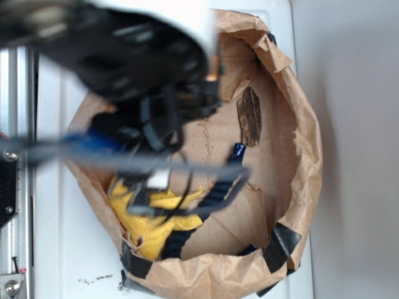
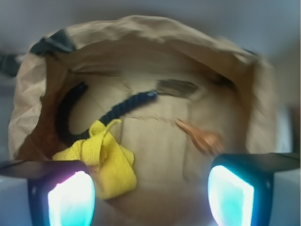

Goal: Grab the shell.

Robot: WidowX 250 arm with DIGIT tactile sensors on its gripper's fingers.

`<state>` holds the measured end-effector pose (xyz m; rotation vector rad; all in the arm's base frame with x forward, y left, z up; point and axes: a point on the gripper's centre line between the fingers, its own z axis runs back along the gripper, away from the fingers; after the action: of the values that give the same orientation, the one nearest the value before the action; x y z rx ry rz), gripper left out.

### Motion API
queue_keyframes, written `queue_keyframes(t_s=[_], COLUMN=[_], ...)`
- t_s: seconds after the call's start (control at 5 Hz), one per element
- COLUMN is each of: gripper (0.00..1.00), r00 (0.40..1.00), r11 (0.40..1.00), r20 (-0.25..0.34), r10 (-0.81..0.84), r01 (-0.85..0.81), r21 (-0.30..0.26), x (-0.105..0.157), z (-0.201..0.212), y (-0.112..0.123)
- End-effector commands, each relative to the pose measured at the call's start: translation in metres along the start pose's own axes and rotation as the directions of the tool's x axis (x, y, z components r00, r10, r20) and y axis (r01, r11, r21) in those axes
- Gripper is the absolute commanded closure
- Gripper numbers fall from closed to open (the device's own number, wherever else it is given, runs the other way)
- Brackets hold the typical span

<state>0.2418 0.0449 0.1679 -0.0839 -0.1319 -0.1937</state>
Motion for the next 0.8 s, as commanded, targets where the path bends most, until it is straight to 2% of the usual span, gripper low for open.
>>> queue_keyframes(t_s=[0.0, 0.2, 0.4, 0.6], gripper=[0.0, 0.0, 0.0, 0.0], r00=[0.963, 0.938, 0.914, 0.903], r11=[0.963, 0.934, 0.906, 0.898], r20=[0.007, -0.014, -0.028, -0.002], r10=[-0.27, -0.345, -0.404, -0.43], r01=[0.269, 0.345, 0.404, 0.428], r21=[0.024, 0.09, 0.128, 0.103], x=[0.008, 0.007, 0.014, 0.02], z=[-0.008, -0.026, -0.047, -0.06], y=[0.028, 0.036, 0.036, 0.032])
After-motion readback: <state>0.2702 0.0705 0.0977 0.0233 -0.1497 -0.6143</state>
